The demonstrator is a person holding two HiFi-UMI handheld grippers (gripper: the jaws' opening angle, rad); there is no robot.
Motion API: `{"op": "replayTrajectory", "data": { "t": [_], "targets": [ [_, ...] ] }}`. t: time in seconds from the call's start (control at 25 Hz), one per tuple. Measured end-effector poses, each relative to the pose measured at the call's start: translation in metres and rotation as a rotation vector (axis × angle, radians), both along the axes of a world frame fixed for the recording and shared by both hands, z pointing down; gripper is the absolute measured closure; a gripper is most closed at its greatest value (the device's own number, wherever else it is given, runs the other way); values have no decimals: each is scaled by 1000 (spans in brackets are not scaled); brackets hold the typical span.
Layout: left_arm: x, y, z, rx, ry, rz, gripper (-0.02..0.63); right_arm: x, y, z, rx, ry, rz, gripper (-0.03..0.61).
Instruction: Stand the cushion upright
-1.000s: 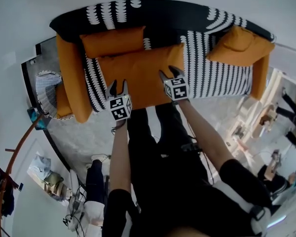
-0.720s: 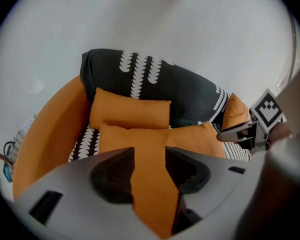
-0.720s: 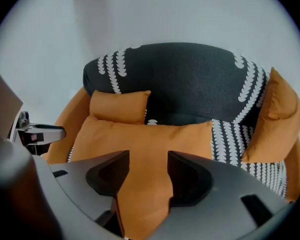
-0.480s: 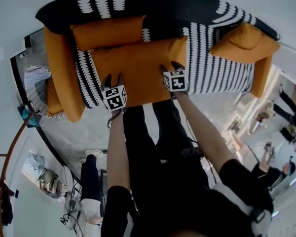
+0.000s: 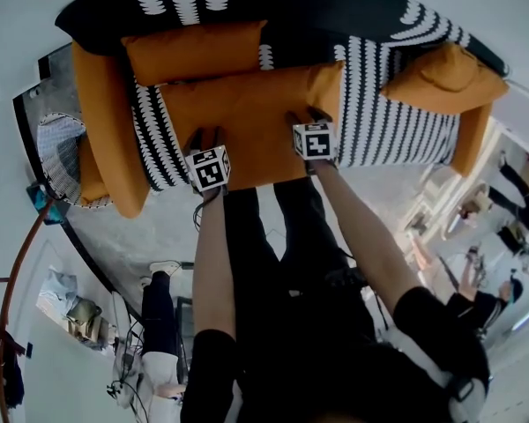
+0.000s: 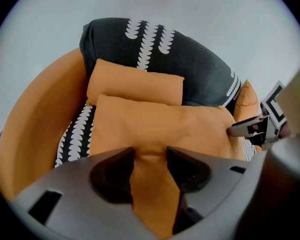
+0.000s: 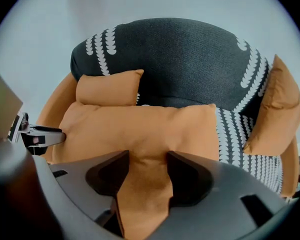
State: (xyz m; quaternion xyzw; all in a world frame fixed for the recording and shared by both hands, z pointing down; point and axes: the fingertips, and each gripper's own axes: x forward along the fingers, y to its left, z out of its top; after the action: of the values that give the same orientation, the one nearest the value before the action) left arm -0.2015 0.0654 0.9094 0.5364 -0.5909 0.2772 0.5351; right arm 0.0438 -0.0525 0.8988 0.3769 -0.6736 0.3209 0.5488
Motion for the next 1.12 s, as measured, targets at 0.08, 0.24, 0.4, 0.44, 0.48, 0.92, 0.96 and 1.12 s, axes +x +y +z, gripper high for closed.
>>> {"op": "replayTrajectory", "data": {
  "t": [0.08, 0.24, 0.4, 0.44, 0.48, 0.92, 0.96, 1.12],
  "targets": [
    [0, 0, 3, 10, -10, 4, 417, 1, -1, 2, -3, 10, 3, 354],
    [0, 0, 3, 31, -23, 15, 441, -8, 3, 4, -33, -22, 8, 367],
    [4, 1, 4, 38, -23, 16, 514, 4, 1, 8, -28, -3, 3, 425],
    [4, 2, 4, 34, -22, 19, 525, 4, 2, 8, -31, -3, 4, 431],
    [4, 3, 4, 28, -22, 22, 532, 4, 4, 9, -33, -2, 4, 442],
    [7, 3, -7, 46, -27, 9, 603, 2, 9, 1, -32, -35, 17, 569],
    [7, 3, -9, 51, -26, 6, 606, 2, 9, 0, -32, -37, 19, 572],
    [7, 8, -16, 80, -32, -2, 609, 1, 11, -4, -35, -48, 19, 577]
  ]
}}
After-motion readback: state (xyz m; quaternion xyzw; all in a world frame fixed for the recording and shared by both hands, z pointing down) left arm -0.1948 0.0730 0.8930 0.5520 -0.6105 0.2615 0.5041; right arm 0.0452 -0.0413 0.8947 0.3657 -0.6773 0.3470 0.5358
